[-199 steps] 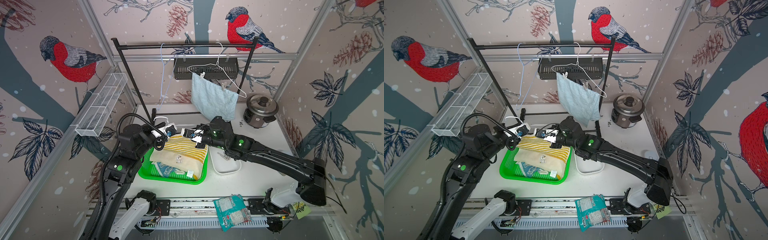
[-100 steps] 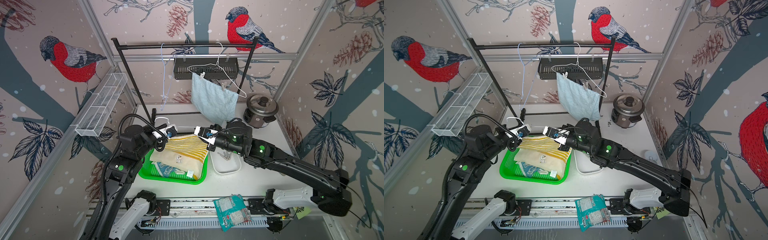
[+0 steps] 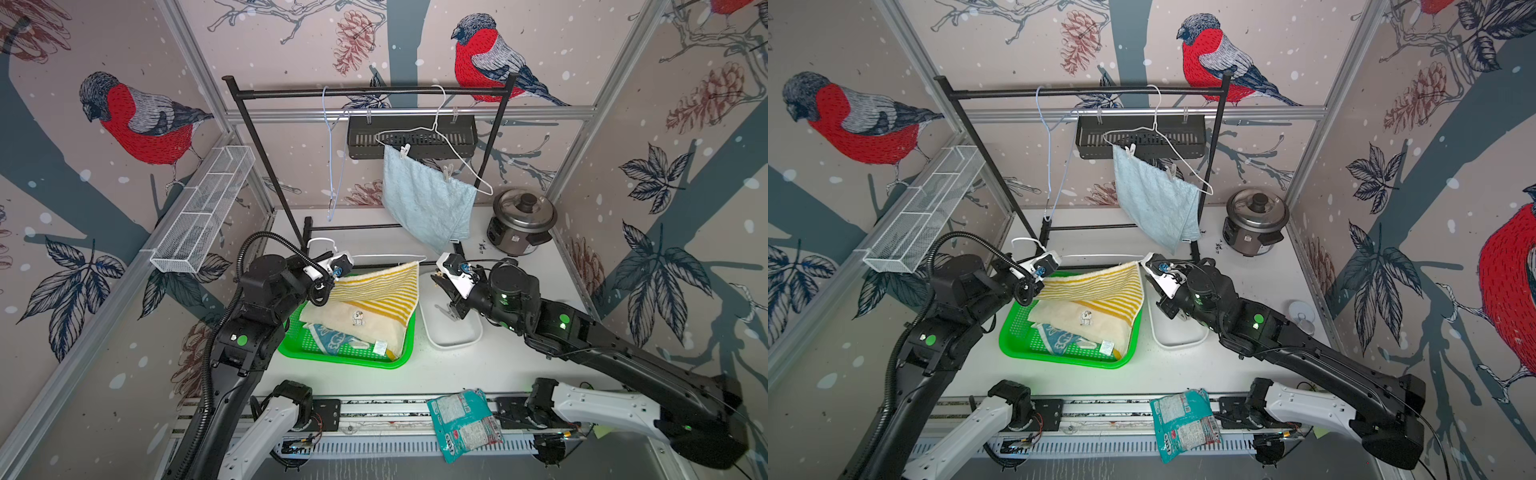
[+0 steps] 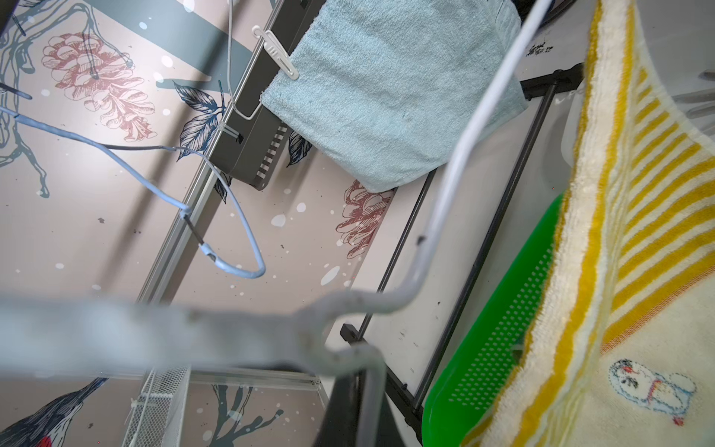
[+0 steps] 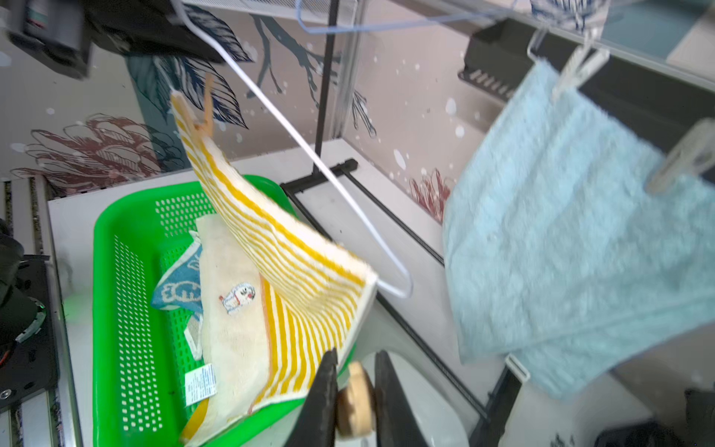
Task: Remove the clothespins securing towels to the hanger
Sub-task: Place the clothespin in the storage box.
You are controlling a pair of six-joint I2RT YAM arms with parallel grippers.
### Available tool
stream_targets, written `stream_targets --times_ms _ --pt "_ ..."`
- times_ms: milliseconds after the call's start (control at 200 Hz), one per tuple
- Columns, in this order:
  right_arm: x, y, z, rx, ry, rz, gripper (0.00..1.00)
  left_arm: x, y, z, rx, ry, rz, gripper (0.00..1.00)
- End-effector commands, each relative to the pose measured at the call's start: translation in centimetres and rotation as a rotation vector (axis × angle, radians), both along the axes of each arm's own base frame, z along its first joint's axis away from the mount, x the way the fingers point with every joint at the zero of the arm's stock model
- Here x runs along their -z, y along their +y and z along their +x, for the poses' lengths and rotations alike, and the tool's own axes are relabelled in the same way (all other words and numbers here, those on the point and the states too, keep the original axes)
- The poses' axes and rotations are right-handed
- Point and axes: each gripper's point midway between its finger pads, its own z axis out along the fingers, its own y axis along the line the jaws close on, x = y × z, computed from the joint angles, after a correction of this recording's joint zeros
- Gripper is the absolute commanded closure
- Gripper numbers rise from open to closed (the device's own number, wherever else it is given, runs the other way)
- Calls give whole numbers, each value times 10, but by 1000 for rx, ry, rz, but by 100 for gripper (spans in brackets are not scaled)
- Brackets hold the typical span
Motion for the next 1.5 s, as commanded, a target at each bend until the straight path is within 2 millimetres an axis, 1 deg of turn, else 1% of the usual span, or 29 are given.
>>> stream_targets --times_ms 0,100,130,210,295,425,525,615,750,790,866,906,986,1041,1186,1266,1356,1496 --pt "22 -22 11 125 127 75 90 -16 1 3 -9 -62 -19 100" --pt "53 -42 22 218 216 87 90 -15 1 1 -7 -61 -19 100" --pt "64 -48 24 245 243 84 90 -15 1 1 -8 -61 -21 100" --pt "87 -56 28 292 306 96 90 -14 1 1 -7 -61 -24 100" --pt "115 -56 27 288 378 104 90 -13 1 1 -7 -59 -28 100" --pt "149 -53 27 289 456 104 89 -12 1 1 -8 -61 -32 100" --pt "168 -49 29 291 504 89 84 -11 0 2 -8 -59 -33 100" --pt "184 -48 34 313 540 55 82 -10 -1 3 -6 -57 -34 100" --pt "205 -57 45 378 567 16 82 -10 -3 4 0 -52 -46 100" --pt "209 -60 48 395 570 14 79 -11 -4 4 5 -54 -52 100" --pt "209 -64 52 408 567 21 69 -14 -5 4 8 -61 -68 100" --pt "206 -64 53 405 559 29 62 -16 -5 5 11 -64 -74 100" --pt "199 -66 56 407 545 27 52 -18 -7 5 18 -71 -81 100" --pt "192 -68 57 409 531 24 44 -18 -7 6 21 -72 -81 100" --pt "171 -74 60 418 476 34 29 -18 -10 7 35 -66 -79 100" --pt "157 -77 61 413 439 46 25 -18 -11 7 38 -66 -78 100" --pt "141 -79 63 410 393 46 24 -18 -10 5 38 -66 -74 100" --pt "106 -80 67 385 292 60 23 -12 -8 3 31 -49 -65 100"
